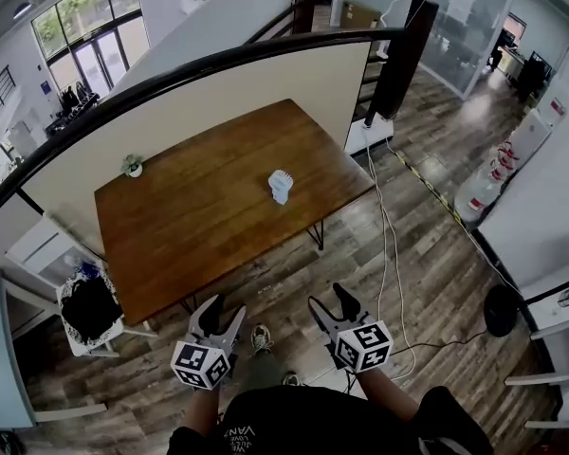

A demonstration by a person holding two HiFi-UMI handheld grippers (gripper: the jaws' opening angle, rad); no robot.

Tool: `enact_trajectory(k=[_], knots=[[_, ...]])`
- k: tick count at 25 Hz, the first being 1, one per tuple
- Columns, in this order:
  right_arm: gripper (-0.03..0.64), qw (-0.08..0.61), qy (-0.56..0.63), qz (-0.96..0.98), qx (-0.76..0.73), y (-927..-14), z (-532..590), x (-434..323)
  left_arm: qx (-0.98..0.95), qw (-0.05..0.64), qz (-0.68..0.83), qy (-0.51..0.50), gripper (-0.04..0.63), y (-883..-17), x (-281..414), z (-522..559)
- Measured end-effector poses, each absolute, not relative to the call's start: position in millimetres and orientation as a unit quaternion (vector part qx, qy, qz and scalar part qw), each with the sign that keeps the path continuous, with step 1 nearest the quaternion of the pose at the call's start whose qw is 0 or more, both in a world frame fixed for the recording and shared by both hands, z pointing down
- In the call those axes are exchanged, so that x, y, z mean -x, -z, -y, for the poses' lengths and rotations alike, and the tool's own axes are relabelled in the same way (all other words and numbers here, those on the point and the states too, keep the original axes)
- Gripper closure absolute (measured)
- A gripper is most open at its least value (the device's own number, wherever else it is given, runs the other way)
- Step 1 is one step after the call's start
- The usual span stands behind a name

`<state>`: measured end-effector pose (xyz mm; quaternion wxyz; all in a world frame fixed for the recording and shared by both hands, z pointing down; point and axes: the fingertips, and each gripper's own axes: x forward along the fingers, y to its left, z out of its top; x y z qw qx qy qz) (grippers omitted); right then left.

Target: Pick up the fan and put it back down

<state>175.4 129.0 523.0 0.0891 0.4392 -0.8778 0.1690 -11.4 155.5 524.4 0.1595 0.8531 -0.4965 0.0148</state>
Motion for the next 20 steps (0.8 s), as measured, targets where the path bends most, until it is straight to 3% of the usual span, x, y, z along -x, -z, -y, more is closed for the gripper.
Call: enact_trajectory(k=[20], knots=[[0.373, 0.065, -0.159, 0.847, -0.502, -504.0, 16.3, -139.7, -0.888, 0.133, 0.440, -0.018, 0.383, -501.1, 54.6, 10.5]])
